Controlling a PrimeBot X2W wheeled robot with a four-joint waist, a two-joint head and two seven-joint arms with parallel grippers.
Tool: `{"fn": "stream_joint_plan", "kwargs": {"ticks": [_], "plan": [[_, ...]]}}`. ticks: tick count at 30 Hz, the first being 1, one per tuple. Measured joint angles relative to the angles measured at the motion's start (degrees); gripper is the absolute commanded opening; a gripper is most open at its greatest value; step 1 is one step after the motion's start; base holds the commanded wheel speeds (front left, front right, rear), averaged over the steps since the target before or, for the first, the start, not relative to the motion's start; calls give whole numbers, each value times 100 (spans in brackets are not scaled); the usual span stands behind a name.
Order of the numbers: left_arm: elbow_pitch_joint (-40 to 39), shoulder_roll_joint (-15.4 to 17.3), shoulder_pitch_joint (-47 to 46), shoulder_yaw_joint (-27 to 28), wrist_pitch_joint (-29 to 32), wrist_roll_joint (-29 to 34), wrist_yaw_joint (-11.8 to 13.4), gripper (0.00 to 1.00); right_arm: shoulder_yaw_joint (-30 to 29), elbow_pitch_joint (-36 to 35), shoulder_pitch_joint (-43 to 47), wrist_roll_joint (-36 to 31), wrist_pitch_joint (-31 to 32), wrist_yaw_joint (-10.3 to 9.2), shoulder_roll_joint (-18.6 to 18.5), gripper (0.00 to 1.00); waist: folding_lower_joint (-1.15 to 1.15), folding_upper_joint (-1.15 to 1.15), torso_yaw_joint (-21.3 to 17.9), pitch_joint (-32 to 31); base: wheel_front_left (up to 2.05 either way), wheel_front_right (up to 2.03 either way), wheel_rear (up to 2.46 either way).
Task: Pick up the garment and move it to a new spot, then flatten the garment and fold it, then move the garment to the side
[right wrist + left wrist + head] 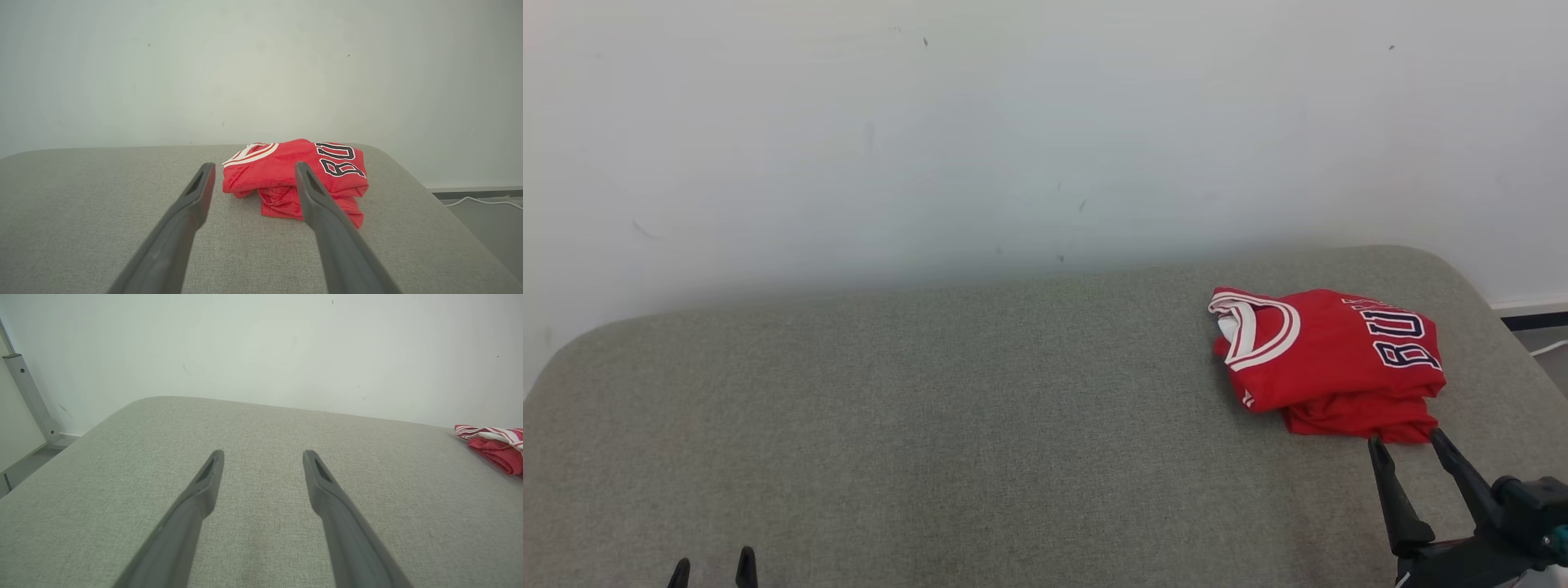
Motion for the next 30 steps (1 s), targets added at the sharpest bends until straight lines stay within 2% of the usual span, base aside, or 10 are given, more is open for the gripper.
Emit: {"fn": "stream_joint_plan", "kwargs": {"ticks": [15,30], "plan": [[-164,-89,55,22,0,-5,2,100,-669,-186,329,-594,0,0,651,100,1,0,94,64,0,0,0],[-350,-157,57,79,0,10,52,100,-943,-288,444,-917,0,0,899,100,1,0,158,155,0,0,0]]}}
